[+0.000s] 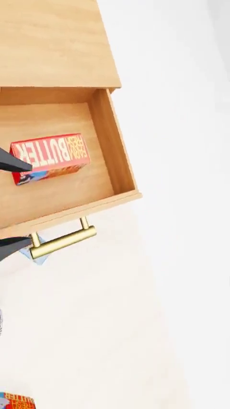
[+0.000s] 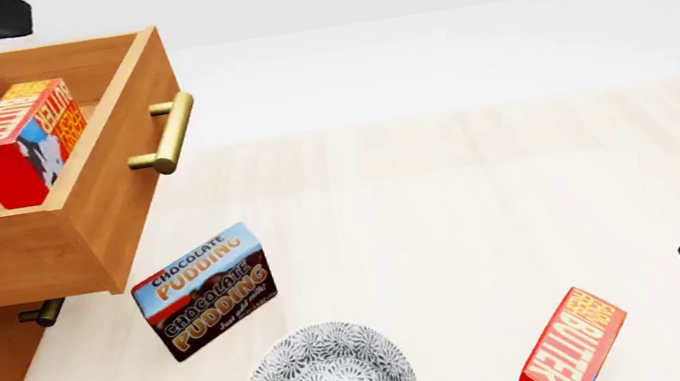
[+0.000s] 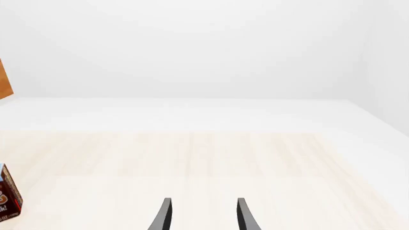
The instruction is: Put the butter at the front in the top drawer of the cabinet and close it.
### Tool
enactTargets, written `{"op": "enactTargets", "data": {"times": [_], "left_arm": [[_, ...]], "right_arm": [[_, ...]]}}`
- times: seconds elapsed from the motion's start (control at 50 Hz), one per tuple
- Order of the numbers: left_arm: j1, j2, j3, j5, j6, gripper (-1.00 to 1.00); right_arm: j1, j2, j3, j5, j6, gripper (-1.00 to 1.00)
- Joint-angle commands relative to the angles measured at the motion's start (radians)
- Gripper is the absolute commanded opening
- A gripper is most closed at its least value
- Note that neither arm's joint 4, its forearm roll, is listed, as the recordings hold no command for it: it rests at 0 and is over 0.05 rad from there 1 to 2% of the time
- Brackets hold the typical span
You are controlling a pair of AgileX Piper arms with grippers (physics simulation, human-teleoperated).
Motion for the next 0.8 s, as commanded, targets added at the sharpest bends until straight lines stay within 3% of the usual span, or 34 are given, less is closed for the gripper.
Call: {"op": "enactTargets", "data": {"times": [0.02,0.4,0.8], "left_arm": [[-0.105,0.060,-0.034,-0.038,0.019,1.00],[-0.253,0.223,-0.097,-0.137,0.009,1.00],[-0.379,0.382,-0.147,-0.208,-0.058,1.00]], "right_arm": [[0.000,0.004,0.000,-0.004,0.000,1.00],[0.000,0.002,0.001,-0.002,0.000,1.00],[0.000,0.002,0.001,-0.002,0.000,1.00]]}}
